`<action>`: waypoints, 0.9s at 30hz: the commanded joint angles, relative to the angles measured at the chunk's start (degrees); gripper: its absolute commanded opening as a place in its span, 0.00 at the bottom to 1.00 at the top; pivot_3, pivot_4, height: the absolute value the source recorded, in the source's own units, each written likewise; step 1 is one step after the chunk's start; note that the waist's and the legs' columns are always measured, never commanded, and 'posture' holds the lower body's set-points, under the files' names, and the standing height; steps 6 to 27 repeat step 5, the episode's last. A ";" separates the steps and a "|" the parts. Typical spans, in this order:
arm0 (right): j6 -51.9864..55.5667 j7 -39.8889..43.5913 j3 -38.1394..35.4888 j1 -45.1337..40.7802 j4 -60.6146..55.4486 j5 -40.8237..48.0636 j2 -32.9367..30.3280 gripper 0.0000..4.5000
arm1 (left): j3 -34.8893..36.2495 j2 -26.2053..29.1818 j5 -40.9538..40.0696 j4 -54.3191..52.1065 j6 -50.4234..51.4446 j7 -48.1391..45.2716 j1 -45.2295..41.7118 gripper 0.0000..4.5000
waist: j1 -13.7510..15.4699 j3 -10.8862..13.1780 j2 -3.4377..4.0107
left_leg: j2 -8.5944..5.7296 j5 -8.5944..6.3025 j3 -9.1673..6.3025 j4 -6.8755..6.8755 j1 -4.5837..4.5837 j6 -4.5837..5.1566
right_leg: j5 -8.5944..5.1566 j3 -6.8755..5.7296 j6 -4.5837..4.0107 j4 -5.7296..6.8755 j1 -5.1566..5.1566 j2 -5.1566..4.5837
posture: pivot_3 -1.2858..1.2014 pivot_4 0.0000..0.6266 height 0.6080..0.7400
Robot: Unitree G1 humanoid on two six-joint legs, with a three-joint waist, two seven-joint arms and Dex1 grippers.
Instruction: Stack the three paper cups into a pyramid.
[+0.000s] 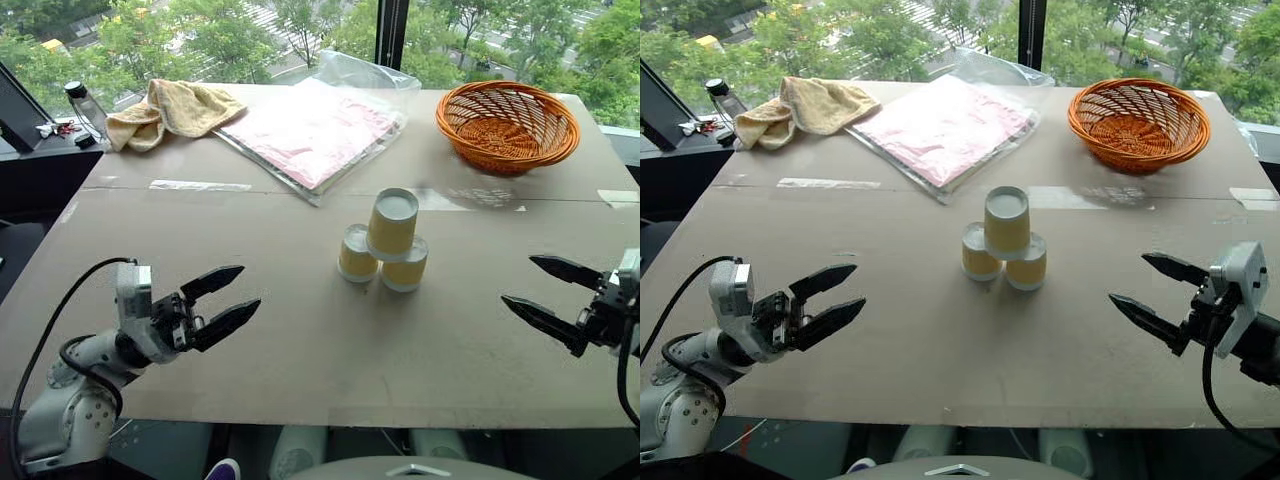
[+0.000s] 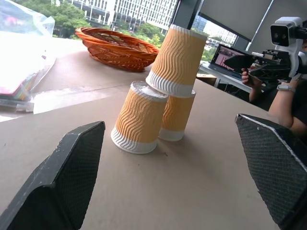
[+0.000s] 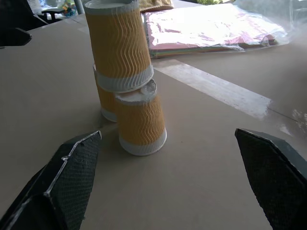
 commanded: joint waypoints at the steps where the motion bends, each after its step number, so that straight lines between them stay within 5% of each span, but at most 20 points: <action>1: -9.17 6.08 -2.83 5.80 3.32 -4.97 0.22 0.98 | 0.51 2.65 4.72 -1.97 -1.36 2.32 1.95 1.00 | -0.06 0.00 -0.02 | 0.01 0.00 0.02 0.01 0.01 0.00 | -0.13 0.00 0.20 0.00 0.00 -0.01 | 0.52 0.24 1.00; 27: -13.83 7.20 -1.05 7.67 6.73 -7.50 0.47 0.98 | 0.05 3.96 6.42 -0.71 -1.61 2.42 2.36 1.00 | -0.18 -0.02 -0.04 | 0.08 -0.01 0.08 0.01 0.11 -0.02 | -0.15 0.04 0.22 0.00 0.02 -0.01 | 0.52 0.24 1.00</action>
